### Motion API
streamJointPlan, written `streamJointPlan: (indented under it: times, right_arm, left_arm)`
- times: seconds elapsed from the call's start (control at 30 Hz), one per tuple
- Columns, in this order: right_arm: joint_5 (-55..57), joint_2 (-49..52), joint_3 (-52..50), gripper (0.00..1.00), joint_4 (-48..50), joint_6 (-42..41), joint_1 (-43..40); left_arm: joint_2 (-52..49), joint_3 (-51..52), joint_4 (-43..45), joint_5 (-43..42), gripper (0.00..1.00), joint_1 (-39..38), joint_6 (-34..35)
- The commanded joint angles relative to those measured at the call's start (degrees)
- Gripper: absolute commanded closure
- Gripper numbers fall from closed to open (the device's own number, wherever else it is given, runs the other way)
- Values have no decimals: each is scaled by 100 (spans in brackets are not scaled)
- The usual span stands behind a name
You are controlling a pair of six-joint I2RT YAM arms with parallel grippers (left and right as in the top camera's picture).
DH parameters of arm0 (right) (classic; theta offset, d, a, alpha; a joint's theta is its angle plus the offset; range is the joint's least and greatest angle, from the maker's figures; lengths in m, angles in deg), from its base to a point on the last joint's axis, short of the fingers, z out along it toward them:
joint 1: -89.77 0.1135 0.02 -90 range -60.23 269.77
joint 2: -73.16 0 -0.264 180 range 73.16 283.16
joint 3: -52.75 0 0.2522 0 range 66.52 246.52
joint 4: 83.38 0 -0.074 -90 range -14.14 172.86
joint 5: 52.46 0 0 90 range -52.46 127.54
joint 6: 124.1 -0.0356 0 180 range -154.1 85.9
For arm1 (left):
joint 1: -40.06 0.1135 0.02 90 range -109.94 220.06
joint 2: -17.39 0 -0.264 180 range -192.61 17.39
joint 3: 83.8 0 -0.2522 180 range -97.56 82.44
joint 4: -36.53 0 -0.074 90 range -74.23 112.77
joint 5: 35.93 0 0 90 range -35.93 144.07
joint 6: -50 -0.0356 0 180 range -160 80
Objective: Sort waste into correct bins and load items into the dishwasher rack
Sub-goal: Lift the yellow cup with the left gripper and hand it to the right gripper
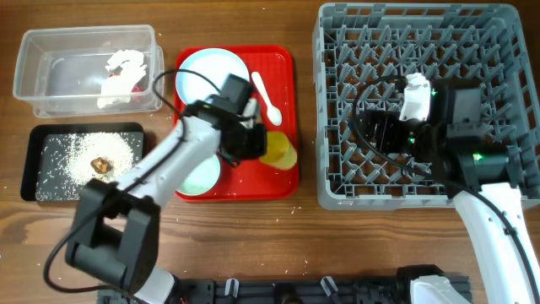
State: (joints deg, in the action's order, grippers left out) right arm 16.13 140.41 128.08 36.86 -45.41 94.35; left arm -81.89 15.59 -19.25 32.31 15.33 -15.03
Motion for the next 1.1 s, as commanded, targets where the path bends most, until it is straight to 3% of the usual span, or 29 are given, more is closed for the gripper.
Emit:
streamJointPlan:
  times: [0.0,0.2,0.37,0.47,0.9,0.97,1.07]
  right_arm:
    - [-1276,251,96,0,238,260,39]
    - [-3685,732,96,0,1412,726,42]
    - [-5060,1303,94,0,2562,839,59]
    - [-5860,1587,96,0,3292,968,195]
    - [-5772,1919,96,1,4280,962,1202]
    - [-5707,1919,96,7,4411,957,1274]
    - [-5707,1919,96,24,4520,809,1287]
  left_arm:
    - [374,-188,238,-2752,96,809,98]
    - [372,-188,455,-5702,96,1755,76]
    - [372,-188,852,-6861,96,1825,101]
    - [372,-188,839,-6861,96,1812,122]
    - [372,-188,846,-6859,96,1810,251]
    - [372,-188,846,-6859,96,1810,249]
    - [372,-188,848,-6859,96,1810,249]
